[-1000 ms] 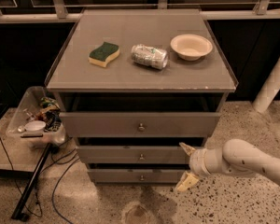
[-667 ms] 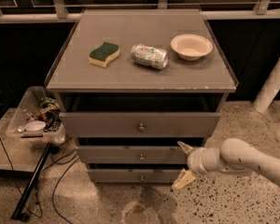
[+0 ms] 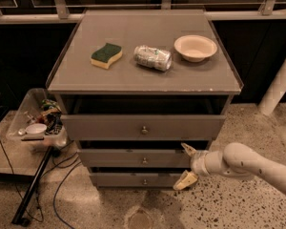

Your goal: Open middle drawer

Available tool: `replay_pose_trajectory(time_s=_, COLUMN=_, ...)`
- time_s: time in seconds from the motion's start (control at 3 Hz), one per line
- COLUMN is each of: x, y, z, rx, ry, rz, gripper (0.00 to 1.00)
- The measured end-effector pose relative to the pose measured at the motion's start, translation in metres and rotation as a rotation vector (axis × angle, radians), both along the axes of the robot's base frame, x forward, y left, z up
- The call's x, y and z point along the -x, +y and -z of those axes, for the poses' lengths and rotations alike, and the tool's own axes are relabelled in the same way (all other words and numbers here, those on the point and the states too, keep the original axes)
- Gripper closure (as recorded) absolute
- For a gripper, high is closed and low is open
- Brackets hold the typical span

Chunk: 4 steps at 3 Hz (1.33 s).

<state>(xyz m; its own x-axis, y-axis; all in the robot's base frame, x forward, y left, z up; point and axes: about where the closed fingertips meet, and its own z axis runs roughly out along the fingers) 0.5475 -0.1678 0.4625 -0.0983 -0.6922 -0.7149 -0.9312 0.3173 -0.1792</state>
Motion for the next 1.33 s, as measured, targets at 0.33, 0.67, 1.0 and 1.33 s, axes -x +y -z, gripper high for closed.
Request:
replay_pose_trajectory(time_s=0.33, x=-0.012, y=0.002, z=0.01, rx=-0.012, ry=-0.023, rz=-0.004, gripper=0.0)
replay_pose_trajectory(time_s=0.67, x=-0.023, y=0.009, z=0.018, rx=-0.008, ry=-0.042, rz=-0.029, gripper=0.0)
replay_pose_trajectory(time_s=1.0, x=-0.031, y=0.014, z=0.025, rx=-0.001, ry=-0.063, rz=-0.052, gripper=0.0)
replay_pose_trajectory(time_s=1.33, x=-0.041, y=0.018, z=0.035, rx=0.005, ry=-0.085, rz=-0.068, gripper=0.0)
